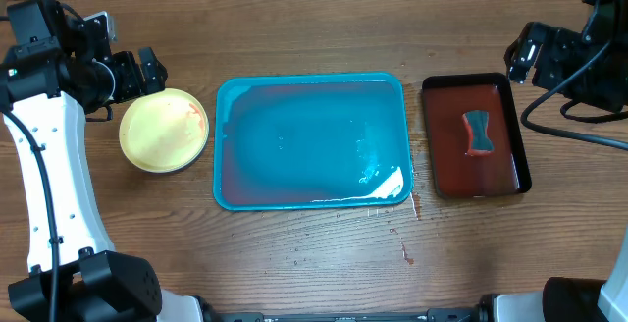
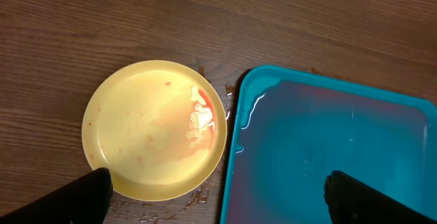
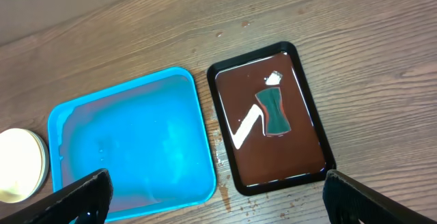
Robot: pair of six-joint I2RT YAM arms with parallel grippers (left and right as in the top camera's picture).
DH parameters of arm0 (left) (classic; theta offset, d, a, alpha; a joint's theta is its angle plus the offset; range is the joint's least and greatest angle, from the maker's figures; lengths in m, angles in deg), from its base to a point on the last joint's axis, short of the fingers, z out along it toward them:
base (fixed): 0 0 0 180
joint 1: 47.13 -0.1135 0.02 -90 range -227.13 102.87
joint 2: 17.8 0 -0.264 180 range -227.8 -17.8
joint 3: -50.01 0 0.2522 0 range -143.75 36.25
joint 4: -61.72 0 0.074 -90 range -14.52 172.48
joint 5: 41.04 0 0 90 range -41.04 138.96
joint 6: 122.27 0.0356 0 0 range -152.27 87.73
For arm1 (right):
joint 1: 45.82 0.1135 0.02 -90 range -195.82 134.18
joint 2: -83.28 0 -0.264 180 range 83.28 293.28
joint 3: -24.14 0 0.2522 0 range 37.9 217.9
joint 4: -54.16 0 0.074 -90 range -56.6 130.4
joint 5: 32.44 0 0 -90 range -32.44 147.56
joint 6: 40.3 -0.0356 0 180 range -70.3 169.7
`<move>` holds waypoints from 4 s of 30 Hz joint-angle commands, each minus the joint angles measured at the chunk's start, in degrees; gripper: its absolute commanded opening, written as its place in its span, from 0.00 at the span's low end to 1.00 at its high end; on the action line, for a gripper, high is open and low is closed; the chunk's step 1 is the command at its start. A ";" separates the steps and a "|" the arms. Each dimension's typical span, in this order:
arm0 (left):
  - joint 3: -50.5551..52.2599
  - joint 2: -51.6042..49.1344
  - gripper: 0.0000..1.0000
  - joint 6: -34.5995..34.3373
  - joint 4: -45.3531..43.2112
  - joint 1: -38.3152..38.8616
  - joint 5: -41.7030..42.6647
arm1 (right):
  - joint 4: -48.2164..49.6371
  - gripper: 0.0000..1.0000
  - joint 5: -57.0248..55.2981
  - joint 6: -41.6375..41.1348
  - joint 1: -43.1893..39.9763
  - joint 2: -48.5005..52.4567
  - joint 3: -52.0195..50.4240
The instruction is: Clean dirty plates on tray and stack at the side
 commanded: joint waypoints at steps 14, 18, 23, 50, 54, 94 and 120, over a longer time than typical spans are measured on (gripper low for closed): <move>-0.48 -0.09 1.00 1.09 -0.04 0.11 0.31 | 33.53 1.00 -3.08 4.98 4.92 -14.84 -24.72; -0.48 -0.09 1.00 1.09 -0.07 0.11 0.31 | 47.56 1.00 -3.06 4.92 4.46 -26.43 -44.06; -0.48 -0.09 1.00 1.09 -0.04 0.11 0.31 | 62.95 1.00 -2.86 4.87 4.44 -44.17 -70.36; -0.48 -0.09 1.00 1.09 -0.04 0.11 0.31 | 95.56 1.00 -3.56 4.50 2.58 -89.64 -129.00; -0.48 -0.09 1.00 1.09 -0.04 0.11 0.31 | 92.32 1.00 -3.98 4.52 2.58 -91.01 -128.98; -0.48 0.42 1.00 1.09 -0.02 0.11 0.28 | 92.35 1.00 -3.78 4.50 2.58 -90.97 -128.98; 25.66 38.71 1.00 1.29 -12.20 7.98 -3.80 | 92.37 1.00 -3.78 4.50 2.58 -90.97 -128.98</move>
